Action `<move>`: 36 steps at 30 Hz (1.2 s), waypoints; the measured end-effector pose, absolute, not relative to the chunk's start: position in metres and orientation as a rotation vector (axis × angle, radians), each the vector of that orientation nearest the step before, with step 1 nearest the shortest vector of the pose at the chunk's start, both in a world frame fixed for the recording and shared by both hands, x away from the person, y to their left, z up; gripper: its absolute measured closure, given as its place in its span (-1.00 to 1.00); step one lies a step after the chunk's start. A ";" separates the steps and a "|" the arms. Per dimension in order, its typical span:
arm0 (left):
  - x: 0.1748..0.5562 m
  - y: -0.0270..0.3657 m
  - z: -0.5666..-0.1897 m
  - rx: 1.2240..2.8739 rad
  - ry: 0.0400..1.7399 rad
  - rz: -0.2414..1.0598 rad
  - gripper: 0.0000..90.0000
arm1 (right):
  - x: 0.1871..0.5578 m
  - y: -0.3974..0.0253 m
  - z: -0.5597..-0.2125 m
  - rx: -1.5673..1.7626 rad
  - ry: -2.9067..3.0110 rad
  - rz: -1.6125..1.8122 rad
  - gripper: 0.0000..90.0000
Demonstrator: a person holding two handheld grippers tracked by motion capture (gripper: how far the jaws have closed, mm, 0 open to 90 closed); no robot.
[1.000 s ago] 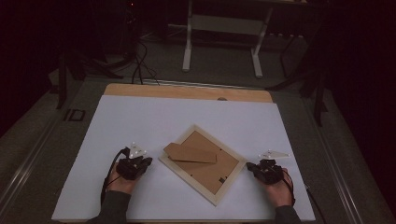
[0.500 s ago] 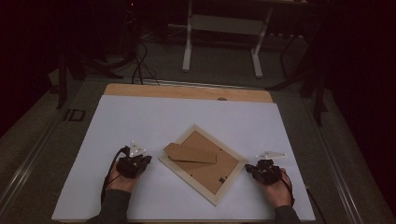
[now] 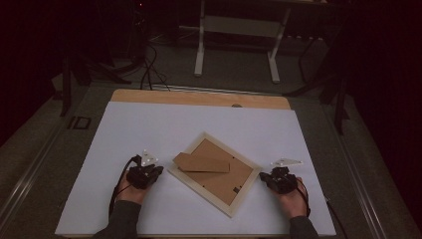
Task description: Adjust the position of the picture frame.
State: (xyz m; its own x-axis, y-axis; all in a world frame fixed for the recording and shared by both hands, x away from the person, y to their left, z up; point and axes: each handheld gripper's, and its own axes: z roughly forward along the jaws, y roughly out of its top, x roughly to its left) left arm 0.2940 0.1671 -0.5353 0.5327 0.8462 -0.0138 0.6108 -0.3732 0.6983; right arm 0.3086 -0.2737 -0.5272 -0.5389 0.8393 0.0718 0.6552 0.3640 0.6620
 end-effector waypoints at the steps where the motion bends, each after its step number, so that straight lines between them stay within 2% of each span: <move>1: 0.294 0.167 -0.535 2.114 1.175 0.461 1.00 | 0.309 -0.274 -0.527 1.326 2.350 0.946 1.00; 17: 0.291 0.164 -0.535 2.130 1.144 0.432 1.00 | 0.303 -0.252 -0.526 1.257 2.441 0.951 1.00; 36: 0.284 0.156 -0.535 2.149 1.132 0.488 1.00 | 0.296 -0.241 -0.526 1.222 2.506 0.984 1.00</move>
